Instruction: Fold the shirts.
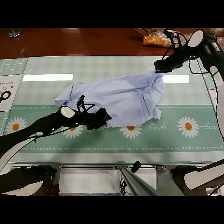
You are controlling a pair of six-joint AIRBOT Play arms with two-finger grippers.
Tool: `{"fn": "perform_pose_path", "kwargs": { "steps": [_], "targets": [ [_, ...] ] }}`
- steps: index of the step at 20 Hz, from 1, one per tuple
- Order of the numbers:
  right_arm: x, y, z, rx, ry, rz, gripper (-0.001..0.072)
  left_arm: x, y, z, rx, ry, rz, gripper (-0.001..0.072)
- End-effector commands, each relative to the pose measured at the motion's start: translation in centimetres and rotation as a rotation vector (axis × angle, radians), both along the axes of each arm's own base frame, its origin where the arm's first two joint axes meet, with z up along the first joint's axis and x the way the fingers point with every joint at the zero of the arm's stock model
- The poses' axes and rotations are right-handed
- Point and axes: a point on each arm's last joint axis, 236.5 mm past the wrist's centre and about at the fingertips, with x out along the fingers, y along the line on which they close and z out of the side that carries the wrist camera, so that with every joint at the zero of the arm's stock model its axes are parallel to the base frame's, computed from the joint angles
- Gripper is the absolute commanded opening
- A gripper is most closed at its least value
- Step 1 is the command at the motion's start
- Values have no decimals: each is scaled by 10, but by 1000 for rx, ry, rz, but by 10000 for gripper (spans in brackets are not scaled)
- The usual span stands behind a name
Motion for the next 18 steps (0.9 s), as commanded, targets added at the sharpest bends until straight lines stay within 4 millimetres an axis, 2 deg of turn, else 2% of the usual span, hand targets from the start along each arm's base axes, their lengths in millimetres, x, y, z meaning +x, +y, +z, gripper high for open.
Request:
{"fn": "perform_pose_path", "kwargs": {
  "steps": [1, 3, 6, 8, 10, 13, 16, 18],
  "targets": [
    [-1, 0, 0, 0, 6, 0, 29, 14, -17, -1, -27, -2, 9, 186],
    [-3, 0, -1, 0, 12, 2, 29, 24, -19, 4, -29, -40, -11, 34],
    [-4, -3, -1, -12, 17, 4, 29, 18, -29, 29, -93, -86, -167, 21],
    [-4, -9, 3, -35, 7, 3, 30, 11, -32, 63, -161, -129, -262, 20],
    [0, -18, 19, -37, -42, -18, 30, 15, -26, 111, -214, -219, -265, 20],
    [6, -38, 60, -34, -150, -70, 29, 26, 2, 204, -285, -414, -189, 19],
    [2, -55, 120, -24, -291, -116, 29, 33, 58, 301, -315, -656, -84, 20],
    [-6, -58, 180, -1, -441, -141, 29, 34, 106, 366, -288, -830, 25, 20]
  ]
}}
